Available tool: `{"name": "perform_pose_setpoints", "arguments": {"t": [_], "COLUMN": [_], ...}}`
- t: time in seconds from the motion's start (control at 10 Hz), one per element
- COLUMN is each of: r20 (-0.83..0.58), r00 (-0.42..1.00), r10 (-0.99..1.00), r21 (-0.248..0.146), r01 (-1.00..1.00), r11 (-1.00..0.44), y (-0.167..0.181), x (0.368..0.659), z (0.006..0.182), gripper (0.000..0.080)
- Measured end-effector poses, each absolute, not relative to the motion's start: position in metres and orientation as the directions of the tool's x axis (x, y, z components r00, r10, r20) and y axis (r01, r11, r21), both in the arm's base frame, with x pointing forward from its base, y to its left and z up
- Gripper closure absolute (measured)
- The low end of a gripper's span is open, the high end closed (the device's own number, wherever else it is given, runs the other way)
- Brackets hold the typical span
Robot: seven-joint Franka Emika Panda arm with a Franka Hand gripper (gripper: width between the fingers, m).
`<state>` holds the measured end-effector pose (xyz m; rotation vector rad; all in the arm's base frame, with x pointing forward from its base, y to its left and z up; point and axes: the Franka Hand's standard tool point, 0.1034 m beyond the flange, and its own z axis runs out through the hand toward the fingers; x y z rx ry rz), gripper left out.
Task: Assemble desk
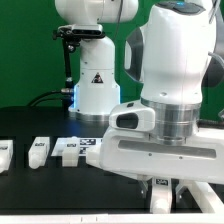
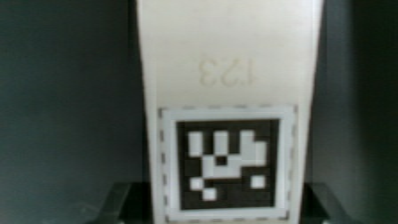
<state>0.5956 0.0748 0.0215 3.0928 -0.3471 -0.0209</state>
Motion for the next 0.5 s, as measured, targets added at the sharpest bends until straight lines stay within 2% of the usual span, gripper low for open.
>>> {"name": "perform_pose_setpoints", "arguments": {"t": [0.2,0.3,0.4,0.5], "r20": [-0.016,-0.031,-0.035,-0.044], "r00": [0.969,0.959,0.946,0.947], "r10": [-0.246,-0.283,-0.322,-0.319], "r21": [0.020,0.013,0.009,0.015], "r01": [-0.246,-0.283,-0.322,-0.318], "r11": [-0.969,-0.959,-0.947,-0.948], "y": [0.080,0.095,0.111,0.126], "x": [0.593,0.581,0.569,0.561], "z": [0.051,0.071,0.084,0.085], "gripper": [0.0517,0.0517,0.0517,0.0517]}}
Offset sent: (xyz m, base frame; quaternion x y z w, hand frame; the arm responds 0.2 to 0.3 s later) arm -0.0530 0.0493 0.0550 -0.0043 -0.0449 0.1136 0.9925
